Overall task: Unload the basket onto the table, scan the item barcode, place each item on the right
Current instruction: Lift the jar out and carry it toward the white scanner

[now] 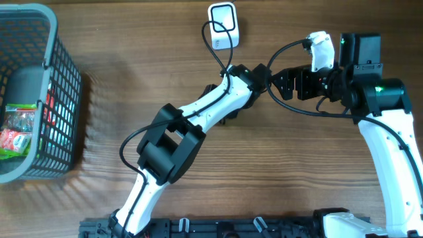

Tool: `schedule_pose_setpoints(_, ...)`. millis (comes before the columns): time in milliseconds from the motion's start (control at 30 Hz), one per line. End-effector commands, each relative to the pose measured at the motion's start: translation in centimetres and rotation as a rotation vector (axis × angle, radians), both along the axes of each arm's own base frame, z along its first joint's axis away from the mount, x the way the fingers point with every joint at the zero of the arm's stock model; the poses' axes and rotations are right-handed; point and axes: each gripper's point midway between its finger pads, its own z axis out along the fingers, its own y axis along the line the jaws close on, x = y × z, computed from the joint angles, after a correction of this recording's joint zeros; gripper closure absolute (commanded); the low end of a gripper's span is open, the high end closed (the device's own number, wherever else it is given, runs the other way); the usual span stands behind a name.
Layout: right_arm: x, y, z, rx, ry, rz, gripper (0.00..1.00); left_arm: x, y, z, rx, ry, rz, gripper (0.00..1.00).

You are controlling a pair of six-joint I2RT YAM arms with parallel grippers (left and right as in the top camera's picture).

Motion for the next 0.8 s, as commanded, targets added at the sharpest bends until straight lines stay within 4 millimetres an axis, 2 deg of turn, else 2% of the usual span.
schedule_pose_setpoints(0, 0.1, 0.5, 0.8, 0.021, -0.017, 0.015, 0.00, 1.7, 1.4, 2.9, 0.015, -0.093, 0.038, 0.62)
schedule_pose_setpoints(167, 0.1, 0.5, 0.8, 0.021, -0.017, 0.015, 0.00, 1.3, 2.0, 3.7, 0.059, -0.090, 0.026, 0.63)
schedule_pose_setpoints(200, 0.1, 0.5, 0.8, 0.021, -0.017, 0.015, 0.00, 1.5, 2.7, 4.2, 0.102, -0.110, 0.021, 0.62)
schedule_pose_setpoints(267, 0.1, 0.5, 0.8, 0.021, -0.017, 0.015, 0.00, 3.2, 3.8, 5.7, 0.185, -0.209, 0.010, 0.63)
schedule_pose_setpoints(367, 0.1, 0.5, 0.8, 0.021, -0.017, 0.015, 0.00, 2.9, 4.0, 6.6, 0.235, -0.187, -0.044, 0.65)
schedule_pose_setpoints(400, 0.1, 0.5, 0.8, 0.021, -0.017, 0.015, 0.00, 3.3, 4.6, 7.8, 0.306, -0.231, -0.057, 0.64)
schedule_pose_setpoints(433, 0.1, 0.5, 0.8, 0.021, -0.017, 0.015, 0.00, 3.8, 4.6, 8.1, 0.306, -0.269, -0.047, 0.65)
schedule_pose_setpoints(500, 0.1, 0.5, 0.8, 0.021, -0.017, 0.014, 0.00, 3.3, 4.0, 7.6, 0.294, -0.231, -0.071, 0.65)
schedule_pose_setpoints(600, 0.1, 0.5, 0.8, 0.021, -0.017, 0.015, 0.00, 4.1, 4.9, 9.7, 0.380, -0.316, -0.074, 0.62)
schedule_pose_setpoints(700, 0.1, 0.5, 0.8, 0.021, -0.017, 0.015, 0.00, 5.0, 4.7, 10.3, 0.415, -0.316, -0.130, 0.64)
schedule_pose_setpoints(767, 0.1, 0.5, 0.8, 0.021, -0.017, 0.015, 0.00, 5.4, 5.1, 11.5, 0.471, -0.368, -0.129, 0.64)
